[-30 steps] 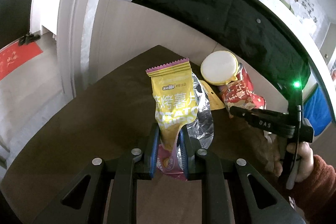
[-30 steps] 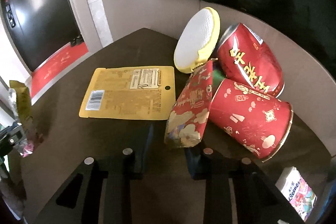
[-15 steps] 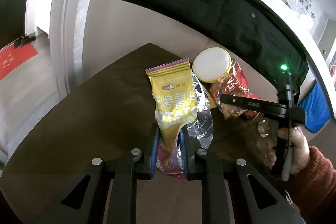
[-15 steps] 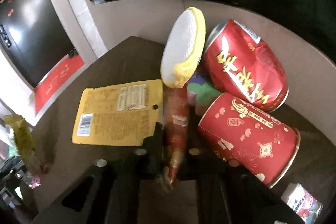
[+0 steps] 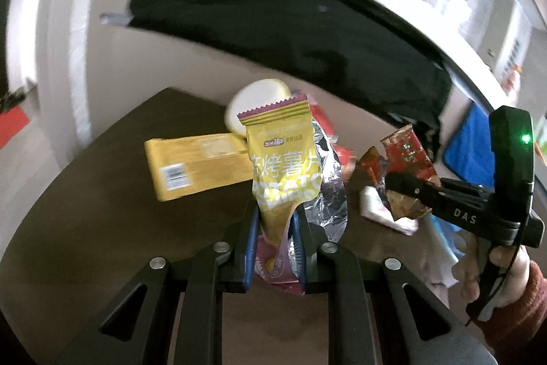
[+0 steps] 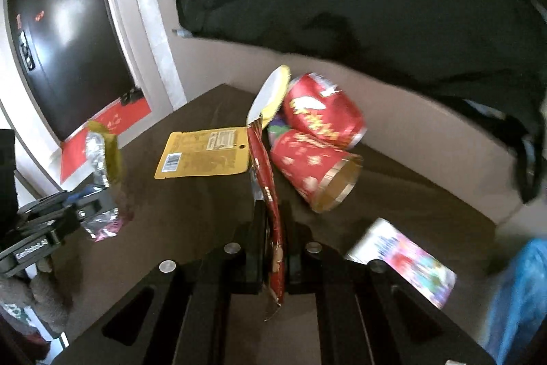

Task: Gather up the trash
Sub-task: 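Carry both held packets toward the blue-lined bin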

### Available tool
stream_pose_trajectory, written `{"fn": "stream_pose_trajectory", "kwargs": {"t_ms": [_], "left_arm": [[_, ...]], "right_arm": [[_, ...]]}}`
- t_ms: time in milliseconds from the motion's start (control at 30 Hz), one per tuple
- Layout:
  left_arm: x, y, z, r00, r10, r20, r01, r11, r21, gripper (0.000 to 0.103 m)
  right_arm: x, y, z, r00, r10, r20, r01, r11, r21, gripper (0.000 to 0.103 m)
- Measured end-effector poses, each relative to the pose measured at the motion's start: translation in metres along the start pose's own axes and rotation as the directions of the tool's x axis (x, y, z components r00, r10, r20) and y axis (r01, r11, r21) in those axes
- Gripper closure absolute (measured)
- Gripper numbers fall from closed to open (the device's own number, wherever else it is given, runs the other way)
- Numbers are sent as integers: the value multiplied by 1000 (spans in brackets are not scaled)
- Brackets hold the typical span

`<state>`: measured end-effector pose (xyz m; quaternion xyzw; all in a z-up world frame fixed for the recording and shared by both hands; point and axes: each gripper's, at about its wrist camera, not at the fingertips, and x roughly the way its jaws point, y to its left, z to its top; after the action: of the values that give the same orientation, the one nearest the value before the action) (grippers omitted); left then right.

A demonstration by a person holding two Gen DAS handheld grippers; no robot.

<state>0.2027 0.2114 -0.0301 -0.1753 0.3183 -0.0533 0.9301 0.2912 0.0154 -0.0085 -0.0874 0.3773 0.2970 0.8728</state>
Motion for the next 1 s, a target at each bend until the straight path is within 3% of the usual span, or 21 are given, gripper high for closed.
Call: {"fn": "stream_pose_trajectory", "kwargs": {"t_ms": [333,700,1000], "left_arm": [[9,-108,7,997,-75,24,70,987,147,84],[29,-226,4,985,-169,38,151,944,294,84],[71,-311,-20,972,-230,-47,231,896,379,84]], "right_arm": [[-86,-62,-34,987,-95,133,82,992,99,96],[-180,-136,-83,937,-245,248,191,955,225,96],[-224,-199,-127,887,-389,249,296,892,341,96]]}}
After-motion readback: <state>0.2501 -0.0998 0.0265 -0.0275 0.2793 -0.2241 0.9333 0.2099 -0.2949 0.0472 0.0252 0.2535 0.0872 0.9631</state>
